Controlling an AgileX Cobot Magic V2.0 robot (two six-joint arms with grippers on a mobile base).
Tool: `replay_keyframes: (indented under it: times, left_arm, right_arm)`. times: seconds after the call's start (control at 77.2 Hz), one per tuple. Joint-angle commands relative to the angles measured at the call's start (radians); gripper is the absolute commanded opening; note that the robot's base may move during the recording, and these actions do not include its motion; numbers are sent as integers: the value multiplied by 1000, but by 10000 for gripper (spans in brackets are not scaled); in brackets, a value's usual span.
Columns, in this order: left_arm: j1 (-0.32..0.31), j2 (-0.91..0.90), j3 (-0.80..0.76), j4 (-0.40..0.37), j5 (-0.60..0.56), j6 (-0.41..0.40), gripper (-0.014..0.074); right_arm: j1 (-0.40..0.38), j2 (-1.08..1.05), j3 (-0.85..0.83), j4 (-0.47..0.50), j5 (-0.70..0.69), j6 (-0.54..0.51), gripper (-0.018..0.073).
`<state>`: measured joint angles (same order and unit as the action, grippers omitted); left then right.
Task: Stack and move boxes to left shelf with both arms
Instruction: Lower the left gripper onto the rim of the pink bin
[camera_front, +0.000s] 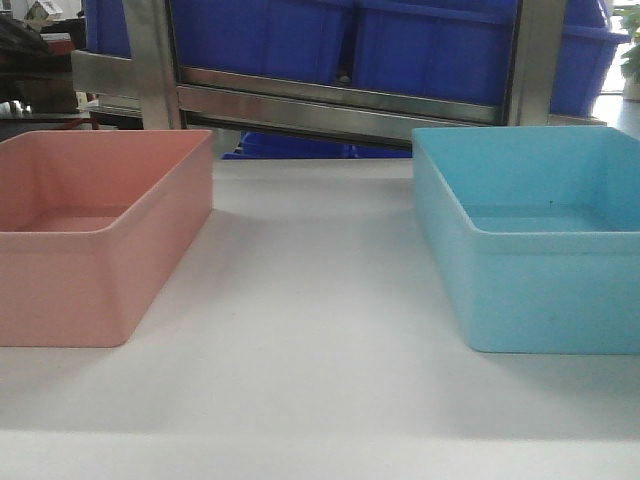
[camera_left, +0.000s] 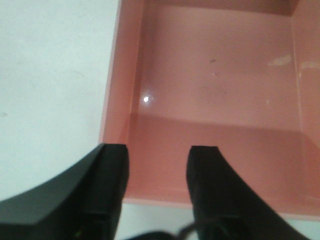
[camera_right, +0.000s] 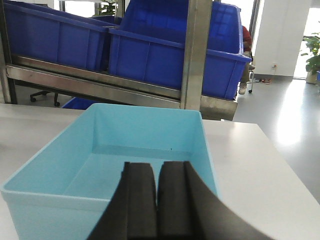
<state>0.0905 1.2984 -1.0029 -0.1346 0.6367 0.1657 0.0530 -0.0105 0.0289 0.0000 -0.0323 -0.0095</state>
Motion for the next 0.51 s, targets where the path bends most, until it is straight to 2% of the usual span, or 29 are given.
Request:
replay_keyframes:
  times: [0.0, 0.272, 0.492]
  left_arm:
    - [20, 66, -129, -7, 29, 15, 360]
    - [28, 439, -503, -7, 204, 36, 353]
    - [40, 665, -751, 3, 265, 56, 353]
  right_arm:
    - [-3, -19, -23, 0, -93, -5, 56]
    - [-3, -19, -23, 0, -93, -5, 56]
    - [-3, -19, -23, 0, -93, -5, 56]
